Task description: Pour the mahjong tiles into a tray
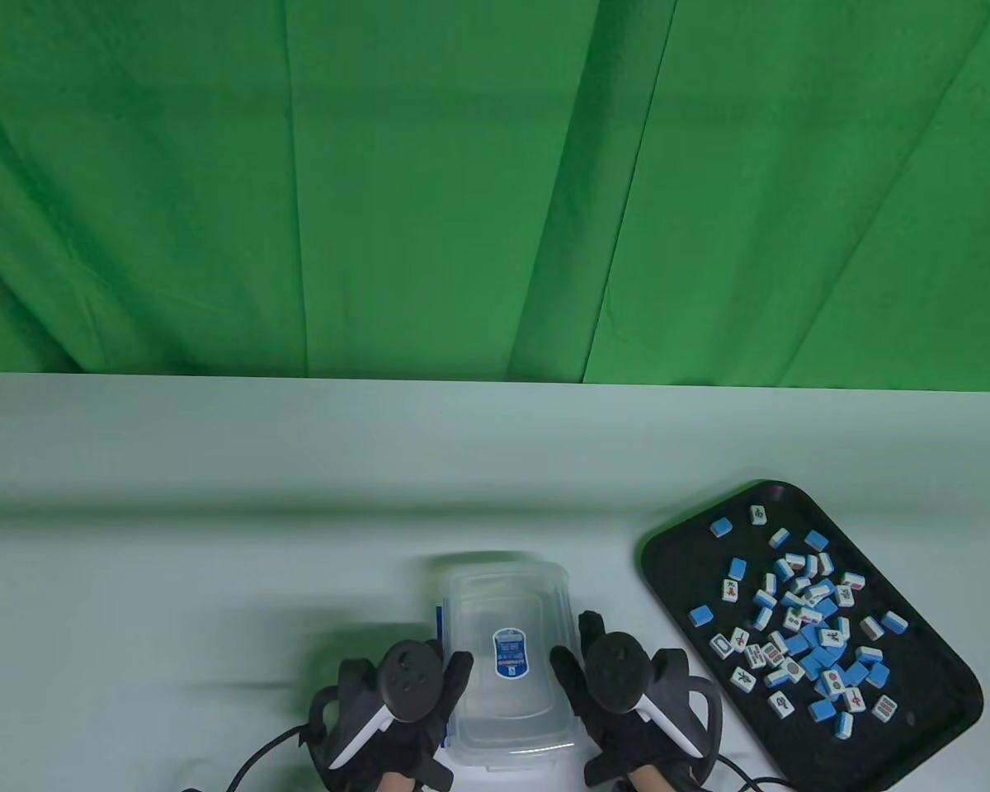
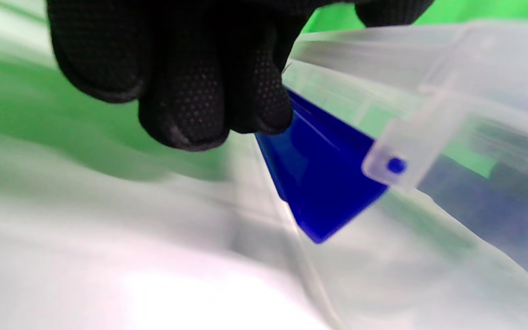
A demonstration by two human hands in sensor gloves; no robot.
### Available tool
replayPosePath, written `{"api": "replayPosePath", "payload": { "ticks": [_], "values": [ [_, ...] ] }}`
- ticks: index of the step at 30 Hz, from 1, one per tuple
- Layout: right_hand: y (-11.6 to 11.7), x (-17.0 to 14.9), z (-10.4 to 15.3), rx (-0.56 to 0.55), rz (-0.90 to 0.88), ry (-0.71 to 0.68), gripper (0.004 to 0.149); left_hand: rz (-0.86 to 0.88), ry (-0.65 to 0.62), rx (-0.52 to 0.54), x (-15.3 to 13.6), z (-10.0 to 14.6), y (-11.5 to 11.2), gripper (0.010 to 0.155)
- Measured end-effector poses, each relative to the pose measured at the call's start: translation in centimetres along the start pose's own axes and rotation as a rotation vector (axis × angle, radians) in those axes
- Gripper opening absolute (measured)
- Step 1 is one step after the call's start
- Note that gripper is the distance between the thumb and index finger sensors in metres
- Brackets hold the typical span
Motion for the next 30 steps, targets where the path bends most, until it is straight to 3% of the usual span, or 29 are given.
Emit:
{"api": "replayPosePath", "payload": {
  "ticks": [2, 4, 7, 11, 15, 24, 30],
  "values": [
    [-0.5, 1.3, 1.0, -0.157, 0.139, -0.084, 0.071, 0.076, 0.041, -0.006, -1.0, -0.2, 0.0, 0.074],
    [-0.5, 3.1, 2.1, -0.226, 0.230, -0.210, 0.066, 0.143, 0.071, -0.060, -1.9, -0.4, -0.3, 0.077],
    [0.2, 5.2, 2.9, -0.195, 0.267, -0.335, 0.060, 0.251, 0.093, -0.124, -3.0, -0.8, -0.9, 0.079],
    [0.7, 6.4, 3.0, -0.154, 0.315, -0.329, 0.060, 0.405, 0.003, -0.133, -3.5, -1.4, -1.6, 0.080],
    [0.7, 6.0, 2.8, -0.125, 0.246, -0.342, 0.059, 0.489, 0.023, -0.174, -3.7, -1.7, -2.4, 0.081],
    [0.7, 6.2, 3.0, -0.129, 0.269, -0.332, 0.060, 0.749, 0.067, -0.331, -4.6, -1.6, -3.3, 0.083],
    [0.8, 6.1, 2.9, -0.118, 0.264, -0.323, 0.061, 0.800, 0.165, -0.289, -6.2, -1.4, -2.7, 0.083]
  ]
}}
Point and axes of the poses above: the tracker on the back of each hand, its own x axis roughly to the thumb side, its own z axis roughly from the fingertips to the wrist, y = z × x, the point moved 2 cm from there along -z, roughly from the wrist to the fingertips, and after that the axes turned 4 degrees about x, right-handed, at the moved point
